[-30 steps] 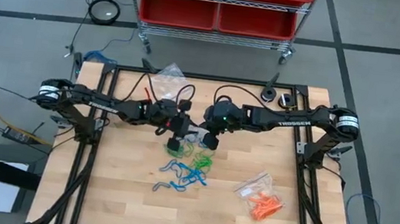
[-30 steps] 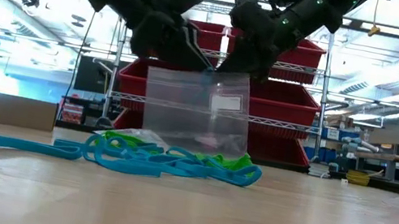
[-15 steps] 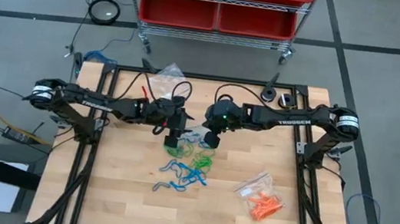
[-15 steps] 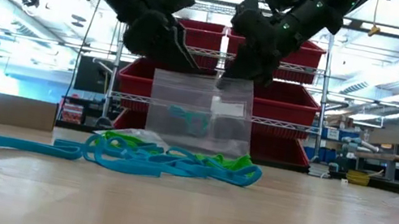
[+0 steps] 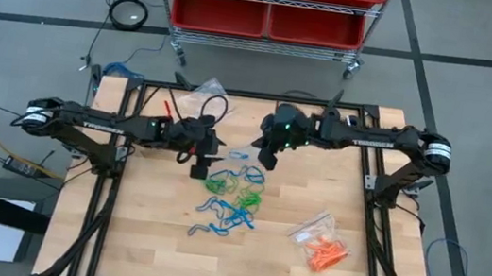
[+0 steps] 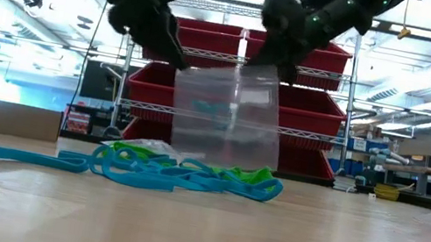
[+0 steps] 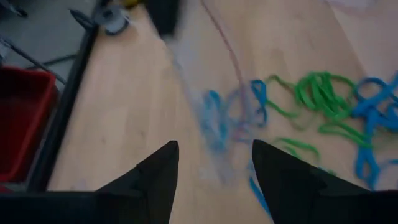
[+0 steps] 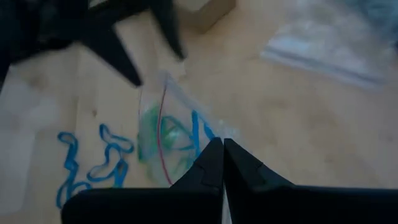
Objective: Sort rubber bands
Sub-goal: Put the blue rubber band into the transparent zip bag
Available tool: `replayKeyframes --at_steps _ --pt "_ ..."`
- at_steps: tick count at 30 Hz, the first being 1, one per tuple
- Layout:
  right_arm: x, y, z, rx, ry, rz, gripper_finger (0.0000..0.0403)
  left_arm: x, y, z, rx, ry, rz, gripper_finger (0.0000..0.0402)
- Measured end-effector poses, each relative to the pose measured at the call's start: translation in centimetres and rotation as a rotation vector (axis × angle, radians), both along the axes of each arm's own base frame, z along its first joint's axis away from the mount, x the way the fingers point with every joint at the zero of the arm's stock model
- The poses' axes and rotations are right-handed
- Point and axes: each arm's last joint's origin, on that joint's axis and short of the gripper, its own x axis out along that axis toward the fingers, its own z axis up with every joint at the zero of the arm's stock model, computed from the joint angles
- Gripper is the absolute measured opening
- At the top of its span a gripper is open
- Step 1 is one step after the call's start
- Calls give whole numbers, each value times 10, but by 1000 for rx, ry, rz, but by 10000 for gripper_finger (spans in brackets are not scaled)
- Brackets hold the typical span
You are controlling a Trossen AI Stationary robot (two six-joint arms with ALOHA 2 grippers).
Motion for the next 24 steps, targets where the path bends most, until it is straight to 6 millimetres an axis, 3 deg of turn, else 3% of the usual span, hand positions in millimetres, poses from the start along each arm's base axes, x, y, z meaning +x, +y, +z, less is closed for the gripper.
replayKeyframes --at_steps 4,9,13,18,21,24 --pt "-16 -10 16 -46 -15 -30 0 -5 -9 -8 -102 88 -50 214" --pt "-31 -9 31 -123 -12 1 0 -11 -32 -22 -241 186 -99 214" --pt "-38 -6 39 -147 -20 18 0 -24 -60 -48 -304 239 -156 214" --pt "-41 -5 41 -152 -18 45 0 -43 -84 -87 -386 149 -149 214" --pt "-40 -5 40 -155 -19 63 0 -52 -92 -98 -369 0 -111 214" --pt "-38 -5 38 -150 -17 72 0 -62 -95 -113 -308 -16 -60 214"
